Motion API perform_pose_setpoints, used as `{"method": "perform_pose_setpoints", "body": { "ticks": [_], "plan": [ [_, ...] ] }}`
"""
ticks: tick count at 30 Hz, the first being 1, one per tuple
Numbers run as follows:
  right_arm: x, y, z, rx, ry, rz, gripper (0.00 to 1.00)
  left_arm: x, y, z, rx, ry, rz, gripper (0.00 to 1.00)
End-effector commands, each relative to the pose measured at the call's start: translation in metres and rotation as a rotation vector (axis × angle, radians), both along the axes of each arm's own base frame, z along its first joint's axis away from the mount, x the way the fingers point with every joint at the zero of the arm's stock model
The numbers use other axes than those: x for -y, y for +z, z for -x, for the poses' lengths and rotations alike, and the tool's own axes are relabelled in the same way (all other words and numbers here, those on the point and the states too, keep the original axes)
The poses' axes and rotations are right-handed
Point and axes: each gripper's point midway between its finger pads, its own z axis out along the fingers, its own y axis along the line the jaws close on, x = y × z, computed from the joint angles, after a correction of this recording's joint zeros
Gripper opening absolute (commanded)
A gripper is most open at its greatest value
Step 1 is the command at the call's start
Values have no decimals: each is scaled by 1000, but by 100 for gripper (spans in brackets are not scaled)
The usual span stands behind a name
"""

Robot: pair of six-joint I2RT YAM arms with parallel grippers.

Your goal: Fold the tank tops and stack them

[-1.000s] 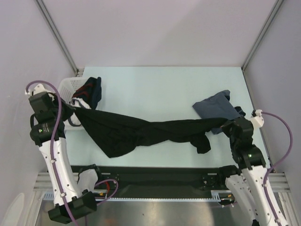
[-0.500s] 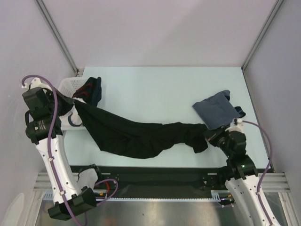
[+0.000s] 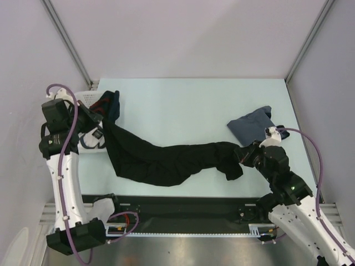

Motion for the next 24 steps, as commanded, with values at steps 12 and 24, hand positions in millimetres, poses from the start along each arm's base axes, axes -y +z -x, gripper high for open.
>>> {"method": "perform_pose_setpoints", "body": {
  "ticks": [12,24],
  "plan": [
    [-163,5,115,240,959,112,0,72,-8,-30,-22,-269,-62,0],
    [-195,53,64,361,908,239,77,111,23,-9,29,-444,-67,0]
  ]
}}
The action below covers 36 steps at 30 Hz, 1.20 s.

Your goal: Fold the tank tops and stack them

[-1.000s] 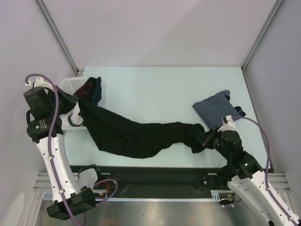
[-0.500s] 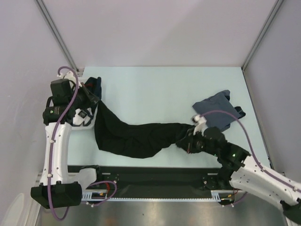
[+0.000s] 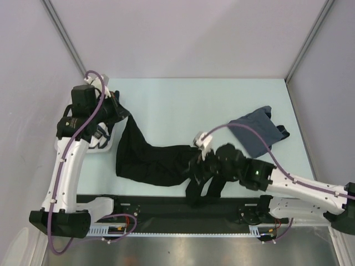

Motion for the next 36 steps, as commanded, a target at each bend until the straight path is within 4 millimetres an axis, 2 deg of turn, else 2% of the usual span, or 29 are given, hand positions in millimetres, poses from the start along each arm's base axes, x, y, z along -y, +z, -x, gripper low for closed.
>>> {"method": "perform_pose_setpoints", "body": {
  "ticks": [1,3,4,5,6,7,8,10,11,14,15,18,21,23,25,26,27,29,31,32,33,34,35,36],
  "plan": [
    [-14,44,-49,30,-26,-120,76,15,41,18,114,-100,3,0],
    [-11,33,-84,2,-93,-73,75,17,54,30,139,-116,4,0],
    [-23,25,-101,-30,-92,-34,77,16,68,34,174,-117,-1,0],
    [-25,19,-112,-56,-108,-6,77,14,73,41,175,-114,-7,0],
    [-16,8,-131,-102,-161,37,76,12,81,47,193,-106,-12,0],
    [-19,-3,-140,-145,-171,59,75,10,95,52,228,-99,-19,0],
    [-24,-17,-156,-194,-198,85,75,7,96,56,224,-88,-27,0],
    [-15,-44,-174,-257,-271,158,74,5,104,63,243,-79,-29,0],
    [-15,-66,-181,-297,-298,208,75,5,103,66,242,-82,-31,0],
    [-8,-101,-184,-349,-334,295,78,3,97,67,222,-79,-43,0],
    [-5,-120,-182,-376,-343,332,79,1,96,66,222,-73,-50,0],
    [4,-148,-176,-405,-358,387,80,-5,96,67,229,-45,-69,0],
    [6,-162,-167,-421,-343,407,83,-10,101,69,239,-16,-81,0],
    [14,-175,-163,-432,-358,441,81,-16,105,70,245,19,-93,0],
    [23,-184,-165,-439,-388,466,49,-23,106,67,245,61,-105,0],
    [29,-183,-173,-437,-425,460,20,-23,106,65,246,66,-106,0],
    [35,-181,-180,-434,-459,455,12,-23,104,60,241,67,-105,0],
    [43,-162,-201,-417,-530,403,0,-15,102,50,240,35,-80,0],
    [66,-142,-230,-395,-639,369,0,-8,93,31,208,20,-59,0],
    [70,-113,-251,-354,-691,337,0,-4,94,21,217,8,-46,0],
    [74,-98,-261,-331,-720,320,0,-2,84,5,178,6,-45,0],
    [76,-79,-270,-299,-732,296,0,-1,91,-2,186,8,-40,0],
    [70,-43,-274,-233,-720,231,0,-2,91,-9,180,17,-44,0],
    [65,-27,-271,-196,-708,200,0,-2,88,-19,161,24,-50,0]
  ]
}}
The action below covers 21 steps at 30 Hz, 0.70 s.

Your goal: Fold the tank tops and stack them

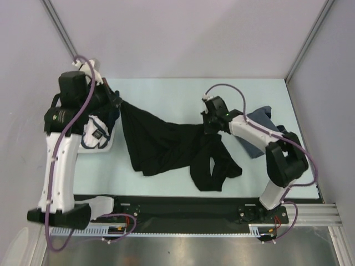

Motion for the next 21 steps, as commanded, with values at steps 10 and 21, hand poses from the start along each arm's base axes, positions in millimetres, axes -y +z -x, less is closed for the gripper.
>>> {"method": "perform_pose_setpoints", "body": {
  "ticks": [10,21],
  "plan": [
    [-58,48,198,333,335,-87,24,-7,13,-37,59,41,-42,0],
    [-70,72,207,328,390,-170,81,-21,18,-23,115,105,-75,0]
  ]
}}
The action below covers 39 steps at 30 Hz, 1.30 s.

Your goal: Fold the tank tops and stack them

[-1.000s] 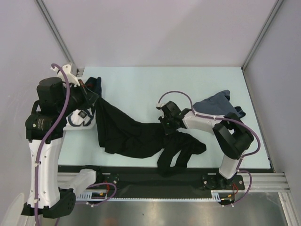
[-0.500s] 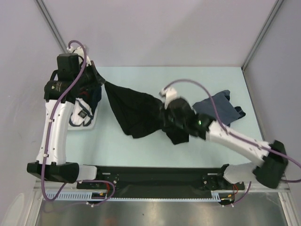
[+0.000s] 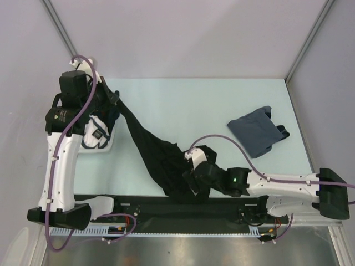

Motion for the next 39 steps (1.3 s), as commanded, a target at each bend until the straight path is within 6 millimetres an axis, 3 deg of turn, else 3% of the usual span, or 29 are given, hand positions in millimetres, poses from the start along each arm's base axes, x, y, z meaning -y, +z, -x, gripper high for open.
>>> {"method": "perform_pose_setpoints", "body": {
  "ticks": [1,4,9,16,21,22,23,25,26,28,29,30,32,33,34,36,39],
  "plan": [
    [-33,55,-24,29,19,-197,81,-8,19,4,96,24,-36,0],
    [-56,71,-34,17,108,-271,72,-14,19,8,107,51,-54,0],
    [-97,70,-32,-25,266,-283,66,-21,20,15,121,77,-59,0],
    [-136,33,-37,-121,301,-242,63,-34,28,19,131,123,-57,0],
    [-140,2,-27,-191,321,-215,57,-42,29,18,120,137,-58,0],
    [-141,-1,-26,-199,325,-221,52,-43,31,19,126,139,-57,1],
    [-141,-3,-24,-211,326,-224,30,-42,30,18,121,139,-54,0],
    [-136,-3,-32,-205,293,-213,0,-52,31,16,117,173,-49,0],
    [-134,10,-46,-164,251,-223,0,-52,30,14,113,173,-41,0],
    [-111,26,-83,-129,138,-211,0,-51,31,8,108,171,-32,0],
    [-105,62,-106,-59,86,-255,0,-48,32,6,108,160,-19,0],
    [-78,77,-141,-39,-9,-245,0,-47,35,4,115,155,-12,0],
    [-50,124,-176,53,-94,-263,0,-43,35,-3,106,141,7,0],
    [-42,172,-190,108,-114,-298,0,-42,40,-4,115,138,12,0],
    [-22,194,-209,143,-165,-307,0,-42,39,-8,104,136,14,0],
    [-7,259,-217,234,-181,-360,0,-42,47,-6,110,138,12,0],
    [3,304,-210,298,-160,-396,0,-50,61,4,135,174,-12,0]
  ]
}}
